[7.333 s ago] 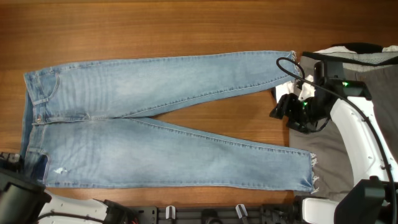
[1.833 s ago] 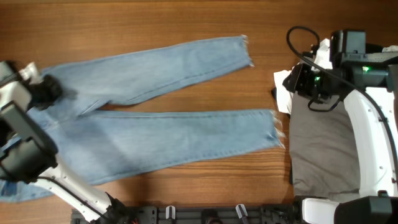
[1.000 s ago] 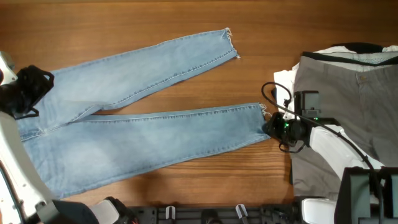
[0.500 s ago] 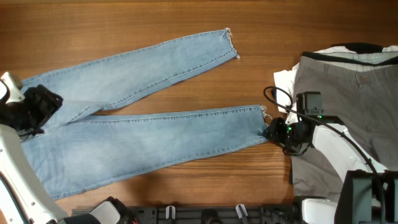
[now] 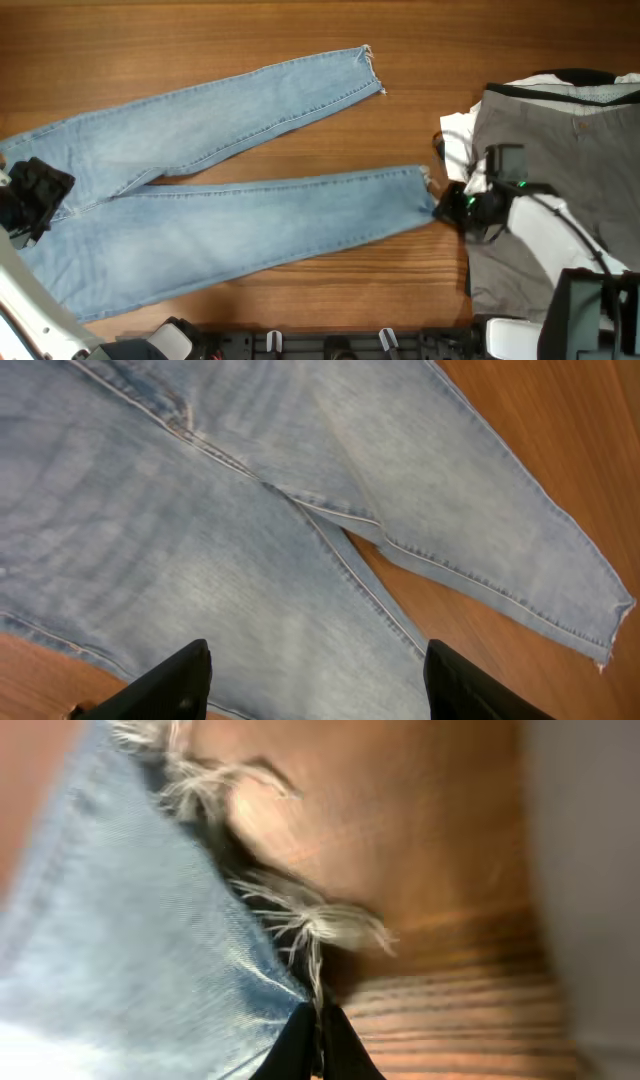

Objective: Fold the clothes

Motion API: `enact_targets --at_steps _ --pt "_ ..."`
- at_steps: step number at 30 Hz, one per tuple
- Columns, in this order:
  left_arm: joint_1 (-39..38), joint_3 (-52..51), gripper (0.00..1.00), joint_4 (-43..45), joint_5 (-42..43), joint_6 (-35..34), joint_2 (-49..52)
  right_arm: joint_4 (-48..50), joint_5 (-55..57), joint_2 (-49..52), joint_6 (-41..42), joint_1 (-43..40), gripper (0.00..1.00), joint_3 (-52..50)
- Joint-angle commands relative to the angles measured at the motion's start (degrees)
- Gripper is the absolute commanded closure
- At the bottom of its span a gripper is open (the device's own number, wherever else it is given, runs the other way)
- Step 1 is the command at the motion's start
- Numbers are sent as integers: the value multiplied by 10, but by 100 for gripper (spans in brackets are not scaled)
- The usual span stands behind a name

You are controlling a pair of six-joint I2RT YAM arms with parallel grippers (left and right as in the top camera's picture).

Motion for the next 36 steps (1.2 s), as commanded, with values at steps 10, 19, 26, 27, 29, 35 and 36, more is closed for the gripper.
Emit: enact_targets --at_steps 10,19,26,27,29,35,36 --pt "59 -94 32 -10 -126 -99 -3 -47 6 -1 -14 -93 96 236" --pt "264 -207 46 142 -19 -94 23 -63 6 -1 -14 -93 96 236" --pt "165 -244 96 315 30 -35 87 -63 6 -1 -21 -93 96 236" --pt "135 -249 96 341 28 -21 107 -63 6 -1 -29 -93 96 236" --pt "95 -250 96 374 7 -18 143 -62 6 -1 -30 -93 96 236" --pt "11 -250 96 483 -40 -18 273 -74 -49 -1 -30 -82 95 236" --pt "3 -250 96 499 -40 -18 289 -75 -49 -1 -30 -78 95 236"
